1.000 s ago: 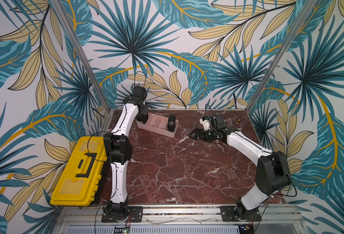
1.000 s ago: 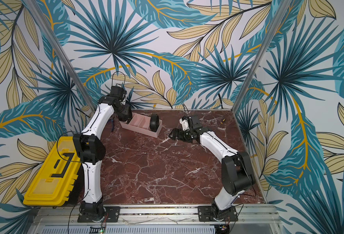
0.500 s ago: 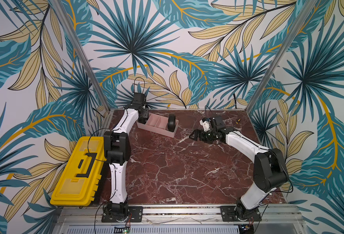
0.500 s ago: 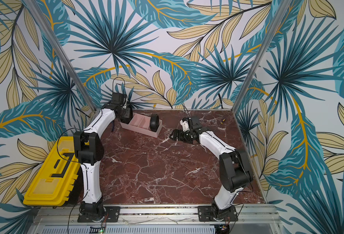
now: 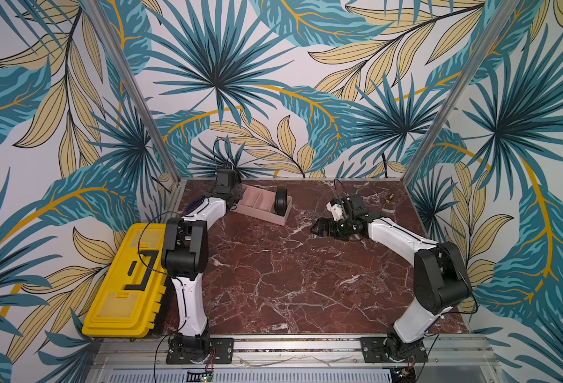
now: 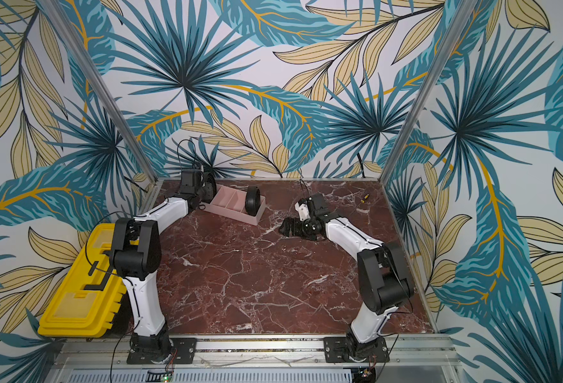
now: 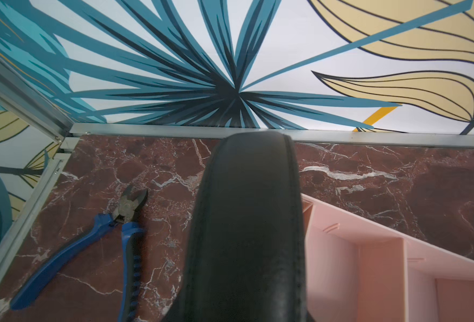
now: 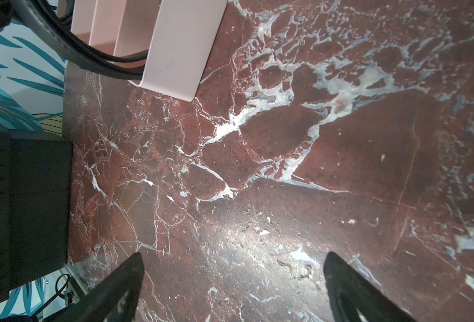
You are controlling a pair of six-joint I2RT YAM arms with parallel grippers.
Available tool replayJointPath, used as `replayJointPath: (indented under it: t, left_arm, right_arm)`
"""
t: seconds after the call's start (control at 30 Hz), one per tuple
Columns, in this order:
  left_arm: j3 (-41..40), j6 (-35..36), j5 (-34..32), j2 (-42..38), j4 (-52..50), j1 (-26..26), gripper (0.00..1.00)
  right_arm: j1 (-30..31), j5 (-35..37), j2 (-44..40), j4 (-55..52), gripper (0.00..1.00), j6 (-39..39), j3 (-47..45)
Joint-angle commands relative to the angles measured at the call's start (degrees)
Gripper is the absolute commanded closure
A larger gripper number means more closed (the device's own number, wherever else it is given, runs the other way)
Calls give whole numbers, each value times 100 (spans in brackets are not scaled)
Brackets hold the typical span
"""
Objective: Place the belts into the storage roll
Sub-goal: Place the belt in the container.
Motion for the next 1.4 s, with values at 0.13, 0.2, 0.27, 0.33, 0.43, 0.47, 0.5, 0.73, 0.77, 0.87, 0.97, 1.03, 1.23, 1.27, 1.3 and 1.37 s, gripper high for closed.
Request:
replayJointPath:
  t: [0.13,0.2,0.27,0.33,0.43,0.47,0.5,0.73,0.77,0.87,0.97,1.03,1.23,1.27,1.3,1.37]
  left_arm:
    - [-97,398,102,26,501,83,100]
    - [-45,612,340,128,507,125,100]
    - [-22,796,572,244,512,136,100]
    - [-21,1089,899,356,503,132,100]
    - [-94,1290,832,451,507,145,100]
    - [-112,1231,683,435,503,145,100]
    - [-148,1187,662,405,525,166,100]
    - [-178,1428,983,472,373,330,100]
    - [-201,1437,943,450,242,327,100]
    - [-360,1397,874,329,47,322,100]
    - [-484,1404,954,214,47,329,100]
    - [-535,1419,936,114,47,330,100]
    - [-649,1544,662,-331,47,338,66]
    - [-654,1544,477,-395,47,338,59]
    - [-654,1537,464,-431,48,351,51]
    - [-647,1432,549,-508,47,390,38]
  right_arm:
    - [-14,-137,49,183,1,12,-223]
    - [-14,-163,68,165,1,37,-208]
    - [-14,-172,86,162,1,54,-179]
    - [-15,-172,119,106,1,88,-120]
    - [-14,-225,163,-17,1,223,5]
    - [-14,-242,165,-52,1,286,46]
    - [-14,-269,164,-92,1,348,88]
    - [-14,-352,279,-767,1,530,702]
    - [-14,-340,279,-847,1,541,784]
    - [-14,-286,287,-989,1,570,958]
    - [-14,-273,313,-1009,1,595,1019]
    - [-15,-253,327,-1007,1,605,1047]
    - [-14,-208,299,-968,1,648,1021]
    - [-14,-207,276,-939,1,679,978]
    - [-14,-191,250,-914,1,699,946]
    - [-14,-181,197,-867,1,757,872]
